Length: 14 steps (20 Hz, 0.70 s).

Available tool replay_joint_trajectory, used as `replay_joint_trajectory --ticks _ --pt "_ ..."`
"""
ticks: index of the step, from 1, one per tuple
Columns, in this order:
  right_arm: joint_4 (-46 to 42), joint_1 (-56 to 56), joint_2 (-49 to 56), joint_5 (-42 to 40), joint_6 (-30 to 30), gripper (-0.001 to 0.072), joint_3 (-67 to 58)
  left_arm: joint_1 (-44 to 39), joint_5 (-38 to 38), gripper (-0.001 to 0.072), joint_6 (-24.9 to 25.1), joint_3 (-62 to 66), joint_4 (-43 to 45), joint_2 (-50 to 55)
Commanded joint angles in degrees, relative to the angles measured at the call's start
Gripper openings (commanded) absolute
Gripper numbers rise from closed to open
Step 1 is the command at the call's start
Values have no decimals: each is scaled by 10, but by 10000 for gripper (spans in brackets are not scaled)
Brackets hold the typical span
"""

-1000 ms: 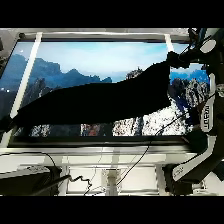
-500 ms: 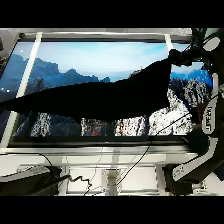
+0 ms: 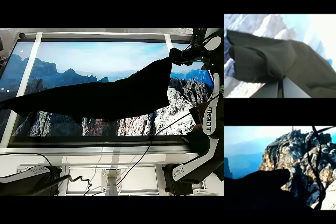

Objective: Fold the clothes and pants, and hang the long-sleeved shirts on hangers.

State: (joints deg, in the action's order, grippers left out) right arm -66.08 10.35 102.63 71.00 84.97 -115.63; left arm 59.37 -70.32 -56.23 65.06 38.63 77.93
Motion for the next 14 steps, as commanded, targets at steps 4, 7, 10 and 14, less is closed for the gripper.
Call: replay_joint_trajectory --ticks 4,7,10,14 --pt "4 0 -6 0 3 22 -1 0 5 7 -45 60 199 -9" --pt "5 0 -10 -1 18 22 -1 -6 -10 9 -45 113 153 -9" --pt "4 0 -18 0 19 22 -1 -7 -11 11 -45 134 89 -9" --pt "5 0 -23 1 20 22 -1 -7 -17 11 -44 134 96 -8"
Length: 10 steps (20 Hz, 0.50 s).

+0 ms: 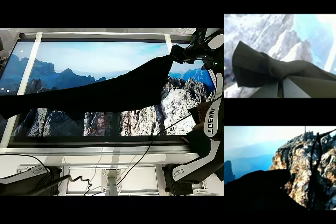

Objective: Fold the clothes and pants, and hang the long-sleeved shirts on hangers.

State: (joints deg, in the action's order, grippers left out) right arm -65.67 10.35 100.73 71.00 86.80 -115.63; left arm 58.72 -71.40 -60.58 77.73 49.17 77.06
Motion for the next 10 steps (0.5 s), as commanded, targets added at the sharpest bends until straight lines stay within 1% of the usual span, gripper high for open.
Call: replay_joint_trajectory --ticks 1,2,3,4,5,8,10 --pt "0 0 -3 2 2 23 -1 0 -10 13 -1 7 -10 0" --pt "1 0 -3 2 2 22 -1 0 -15 82 2 7 -10 0" --pt "1 0 -3 2 2 22 -1 0 -18 297 1 7 -10 0" --pt "1 0 -3 2 2 23 -1 0 -20 111 2 7 -9 0" --pt "1 0 -3 4 2 22 -1 0 -22 9 11 7 -6 0" --pt "1 0 -3 7 2 23 -1 0 -24 9 14 7 25 2" --pt "0 0 -3 9 2 22 -1 -1 -25 9 14 7 79 7"
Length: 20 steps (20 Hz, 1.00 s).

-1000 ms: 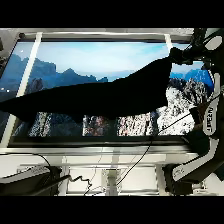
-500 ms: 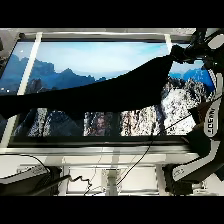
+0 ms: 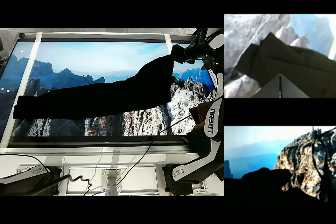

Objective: Fold the clothes and pants, and hang the long-sleeved shirts on hangers.

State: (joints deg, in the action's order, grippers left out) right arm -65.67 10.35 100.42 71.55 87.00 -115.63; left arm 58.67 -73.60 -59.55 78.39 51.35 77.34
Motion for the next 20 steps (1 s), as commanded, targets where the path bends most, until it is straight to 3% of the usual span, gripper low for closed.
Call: replay_joint_trajectory --ticks 1,3,6,8,11,14,16,20 --pt "0 0 0 5 0 22 -1 0 -13 10 3 0 82 12" --pt "0 0 0 5 0 22 -1 0 -22 31 3 -17 97 31" --pt "0 0 0 7 0 23 -1 -6 3 323 5 -84 68 65" --pt "-1 0 0 10 0 23 -1 -7 29 415 43 -125 7 95" --pt "-4 0 0 9 0 23 -1 -16 45 417 133 -136 -67 148" --pt "-6 0 0 9 0 22 -1 -45 80 418 178 -136 -69 186" --pt "-6 0 0 9 0 22 -1 -62 119 417 185 -136 -69 191" --pt "-8 0 0 9 0 22 -1 -63 124 417 185 -116 -63 183"
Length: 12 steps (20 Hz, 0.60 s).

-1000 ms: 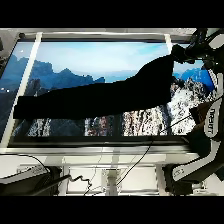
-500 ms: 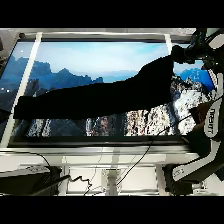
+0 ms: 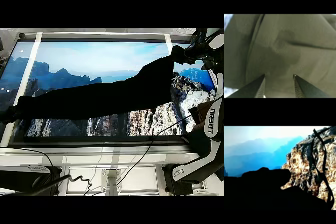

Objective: Fold the clothes and pants, and hang the long-sleeved shirts on hangers.

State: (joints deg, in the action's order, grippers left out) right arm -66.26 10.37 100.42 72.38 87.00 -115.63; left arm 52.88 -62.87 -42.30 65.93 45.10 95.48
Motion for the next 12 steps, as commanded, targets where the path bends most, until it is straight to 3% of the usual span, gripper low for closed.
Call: replay_joint_trajectory --ticks 1,12 --pt "-2 0 0 0 0 23 -1 -2 17 417 12 11 3 -3" --pt "-2 0 0 -2 0 23 -1 6 21 417 12 19 104 -14"
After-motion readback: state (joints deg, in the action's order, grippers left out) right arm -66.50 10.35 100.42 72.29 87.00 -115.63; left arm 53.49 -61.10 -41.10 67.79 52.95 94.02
